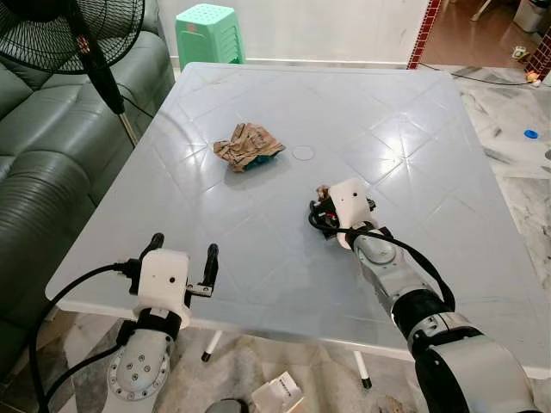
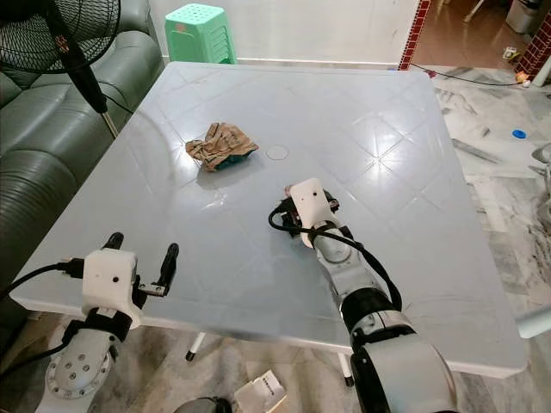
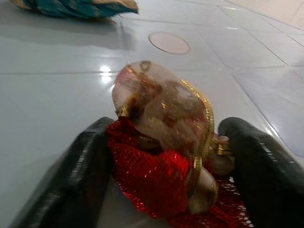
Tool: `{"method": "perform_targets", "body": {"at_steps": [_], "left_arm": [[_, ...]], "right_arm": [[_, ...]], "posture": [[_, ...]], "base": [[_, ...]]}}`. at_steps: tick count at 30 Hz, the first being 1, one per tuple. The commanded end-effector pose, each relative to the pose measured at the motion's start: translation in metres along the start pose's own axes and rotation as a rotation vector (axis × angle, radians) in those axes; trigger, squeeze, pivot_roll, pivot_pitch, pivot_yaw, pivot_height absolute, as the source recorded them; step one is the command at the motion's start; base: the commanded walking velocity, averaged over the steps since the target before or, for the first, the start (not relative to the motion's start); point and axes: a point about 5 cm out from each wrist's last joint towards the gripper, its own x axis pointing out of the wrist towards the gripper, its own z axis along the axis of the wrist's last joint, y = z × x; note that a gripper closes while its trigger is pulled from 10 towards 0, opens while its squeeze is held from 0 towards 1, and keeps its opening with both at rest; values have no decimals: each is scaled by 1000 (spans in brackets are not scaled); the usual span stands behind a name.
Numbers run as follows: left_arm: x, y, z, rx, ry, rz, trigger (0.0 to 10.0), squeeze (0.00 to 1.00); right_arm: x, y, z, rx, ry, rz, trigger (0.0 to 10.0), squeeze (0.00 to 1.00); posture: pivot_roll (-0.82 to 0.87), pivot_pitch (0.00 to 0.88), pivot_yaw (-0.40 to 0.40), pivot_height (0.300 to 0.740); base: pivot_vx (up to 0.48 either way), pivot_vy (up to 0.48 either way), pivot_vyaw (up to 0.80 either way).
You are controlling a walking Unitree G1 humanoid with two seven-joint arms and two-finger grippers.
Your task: Picking trash to rubbish bin
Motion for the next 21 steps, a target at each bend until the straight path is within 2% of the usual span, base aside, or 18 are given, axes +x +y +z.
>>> {"method": "perform_targets", "body": {"at_steps": [1,21], "left_arm": [[0,3,1,15,2,12,10000,0],[2,6,2,28,5,23,10000,0]], "right_arm": [[0,1,-1,16,7,8,0,0],[1,8,0,58,-8,43,0,0]], "posture": [[168,117,-8,740],[166,128,-6,740]], "base": [[0,0,0],[0,0,0]]}}
